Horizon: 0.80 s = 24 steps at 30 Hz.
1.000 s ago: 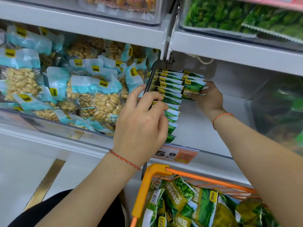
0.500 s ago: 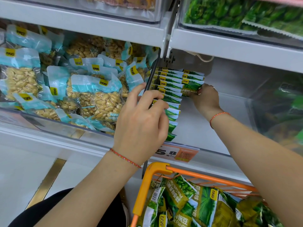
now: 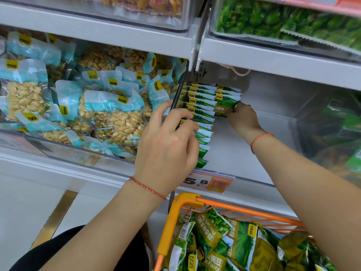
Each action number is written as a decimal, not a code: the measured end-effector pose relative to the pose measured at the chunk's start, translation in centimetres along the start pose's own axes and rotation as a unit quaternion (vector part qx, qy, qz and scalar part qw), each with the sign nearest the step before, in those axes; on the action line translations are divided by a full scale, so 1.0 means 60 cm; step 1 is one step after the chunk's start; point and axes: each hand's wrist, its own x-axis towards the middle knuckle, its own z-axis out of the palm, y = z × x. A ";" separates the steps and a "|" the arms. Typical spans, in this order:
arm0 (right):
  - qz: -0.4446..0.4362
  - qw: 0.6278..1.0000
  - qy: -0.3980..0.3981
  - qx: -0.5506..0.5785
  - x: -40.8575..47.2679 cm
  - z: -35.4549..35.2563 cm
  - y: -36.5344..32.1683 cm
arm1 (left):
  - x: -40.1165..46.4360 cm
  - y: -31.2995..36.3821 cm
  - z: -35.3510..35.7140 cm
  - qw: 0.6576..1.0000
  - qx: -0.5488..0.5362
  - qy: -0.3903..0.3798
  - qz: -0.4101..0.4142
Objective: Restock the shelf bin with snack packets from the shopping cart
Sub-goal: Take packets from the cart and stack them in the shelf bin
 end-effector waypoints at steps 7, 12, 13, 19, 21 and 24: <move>0.072 0.994 -0.014 0.077 -0.013 -0.031 -0.006 | 0.000 -0.001 0.001 1.000 0.002 0.010 0.006; 0.090 0.991 -0.013 0.098 -0.061 -0.090 -0.028 | -0.003 -0.003 0.001 0.999 -0.006 0.025 0.023; 0.080 0.991 -0.011 0.106 -0.084 -0.103 -0.034 | -0.004 -0.003 -0.001 0.999 -0.005 0.023 0.022; -0.042 0.984 -0.002 0.172 -0.246 -0.183 -0.043 | -0.024 0.041 -0.051 0.999 -0.037 0.029 0.012; -0.053 0.982 0.005 0.183 -0.284 -0.208 -0.036 | -0.039 0.071 -0.076 0.998 -0.060 0.018 0.025; -0.034 0.983 0.003 0.179 -0.332 -0.243 -0.021 | -0.065 0.122 -0.108 0.991 -0.114 -0.036 0.055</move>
